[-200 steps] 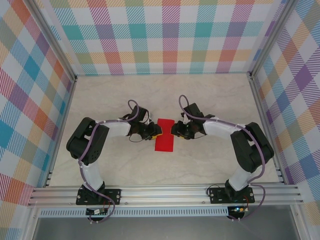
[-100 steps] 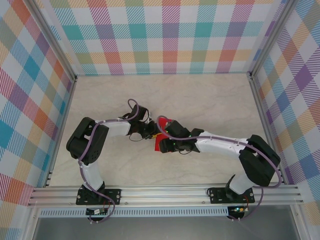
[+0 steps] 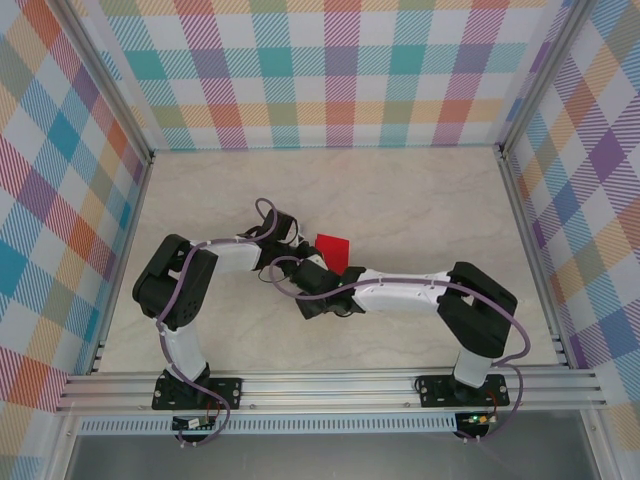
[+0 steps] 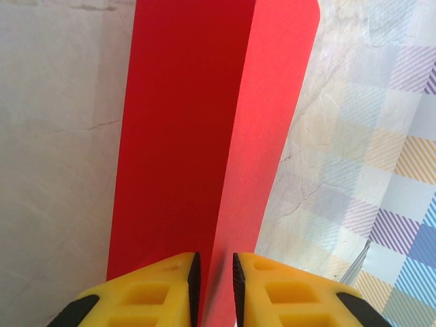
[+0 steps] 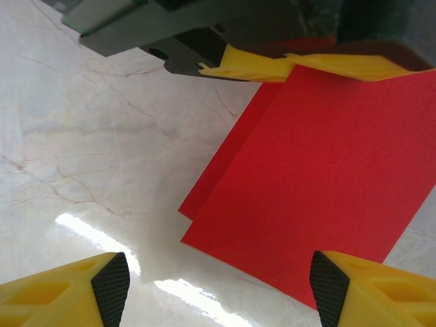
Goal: Fold a paper plane with a square sheet of paper (pick it up from the middle)
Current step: Fold the triangle a second time at the center of the table.
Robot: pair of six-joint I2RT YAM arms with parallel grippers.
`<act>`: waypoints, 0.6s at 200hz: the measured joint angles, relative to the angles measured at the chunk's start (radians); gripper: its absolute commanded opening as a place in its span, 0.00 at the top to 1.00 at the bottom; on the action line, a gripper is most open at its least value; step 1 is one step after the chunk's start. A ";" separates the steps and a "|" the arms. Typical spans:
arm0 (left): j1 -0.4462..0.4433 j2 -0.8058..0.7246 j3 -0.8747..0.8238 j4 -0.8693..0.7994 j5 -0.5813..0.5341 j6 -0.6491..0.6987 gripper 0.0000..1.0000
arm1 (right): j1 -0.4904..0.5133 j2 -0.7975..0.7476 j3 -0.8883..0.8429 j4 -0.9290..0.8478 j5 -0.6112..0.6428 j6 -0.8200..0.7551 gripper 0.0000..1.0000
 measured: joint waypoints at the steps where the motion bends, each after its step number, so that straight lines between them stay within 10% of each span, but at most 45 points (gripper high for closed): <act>1: 0.000 0.000 0.000 0.000 0.000 0.000 0.78 | 0.001 0.001 0.002 -0.001 0.003 0.000 0.28; 120: 0.000 0.000 0.000 -0.004 0.000 -0.003 0.78 | 0.023 0.024 0.023 -0.041 0.147 0.008 0.57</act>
